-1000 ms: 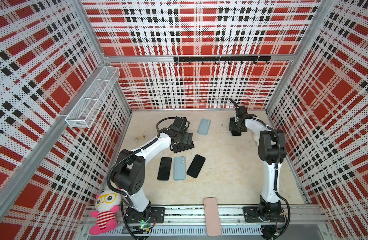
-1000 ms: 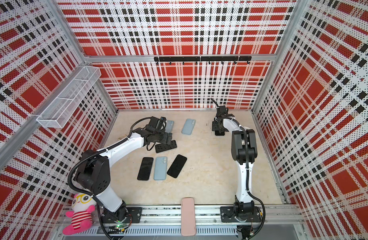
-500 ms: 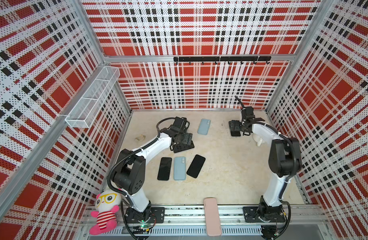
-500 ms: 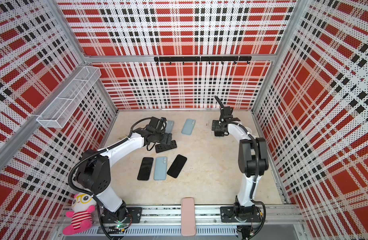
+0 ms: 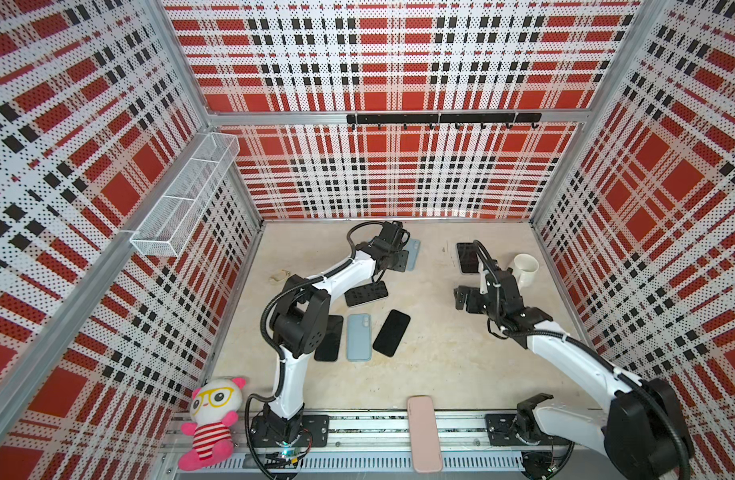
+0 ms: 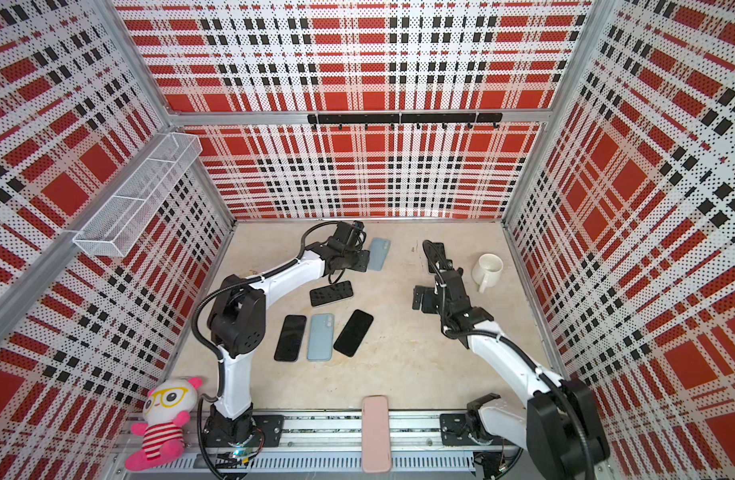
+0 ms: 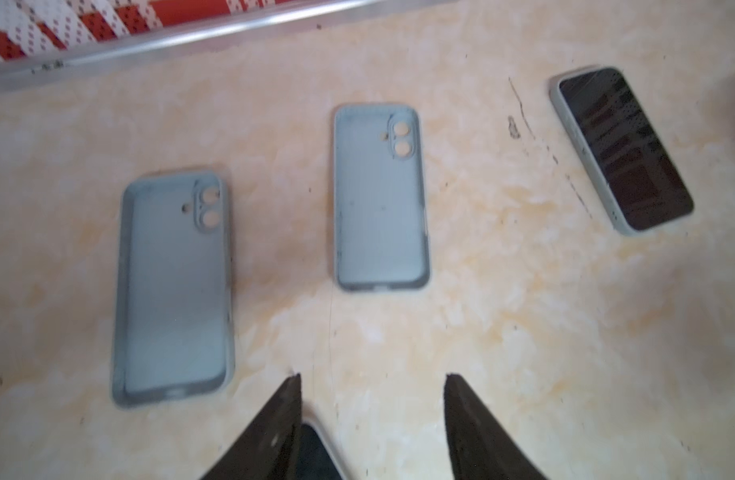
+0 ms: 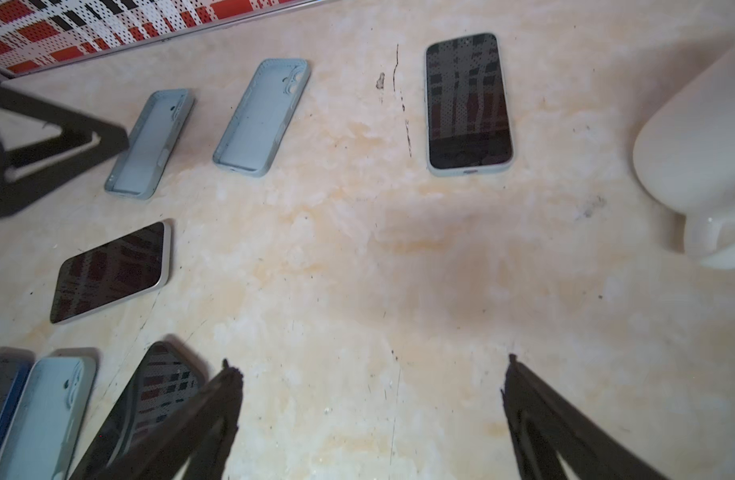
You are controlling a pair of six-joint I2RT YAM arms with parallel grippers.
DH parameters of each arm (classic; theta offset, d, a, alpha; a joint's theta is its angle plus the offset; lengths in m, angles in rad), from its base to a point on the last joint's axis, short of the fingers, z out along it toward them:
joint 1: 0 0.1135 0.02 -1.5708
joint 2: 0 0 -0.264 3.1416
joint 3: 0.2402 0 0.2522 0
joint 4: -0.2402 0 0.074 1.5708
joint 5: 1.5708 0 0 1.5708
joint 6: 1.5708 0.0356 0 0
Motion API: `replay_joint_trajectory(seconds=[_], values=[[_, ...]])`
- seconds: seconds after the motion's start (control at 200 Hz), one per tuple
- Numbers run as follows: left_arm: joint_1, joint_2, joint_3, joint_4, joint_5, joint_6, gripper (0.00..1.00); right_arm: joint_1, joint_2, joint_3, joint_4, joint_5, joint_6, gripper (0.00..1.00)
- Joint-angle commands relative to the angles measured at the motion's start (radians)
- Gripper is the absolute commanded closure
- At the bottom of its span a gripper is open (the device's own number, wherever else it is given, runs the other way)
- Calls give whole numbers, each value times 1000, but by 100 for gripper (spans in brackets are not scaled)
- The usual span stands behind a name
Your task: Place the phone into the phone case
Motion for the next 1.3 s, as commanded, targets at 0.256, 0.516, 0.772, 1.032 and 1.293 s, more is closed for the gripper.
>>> replay_joint_trajectory(seconds=[0.256, 0.516, 0.772, 1.032, 1.293], values=[[44, 349, 388, -106, -15, 9, 50, -3, -74, -22, 15, -79, 48, 0], [41, 423, 394, -93, -10, -28, 58, -2, -74, -18, -57, -89, 47, 5], [16, 402, 324, -87, -13, -59, 95, -2, -38, -21, -74, -98, 54, 8], [-66, 238, 83, -47, 19, -222, 100, -3, -4, -15, -86, -88, 34, 4], [-238, -26, -309, 110, -14, -420, 96, -9, 62, 7, -104, -80, -3, 0]])
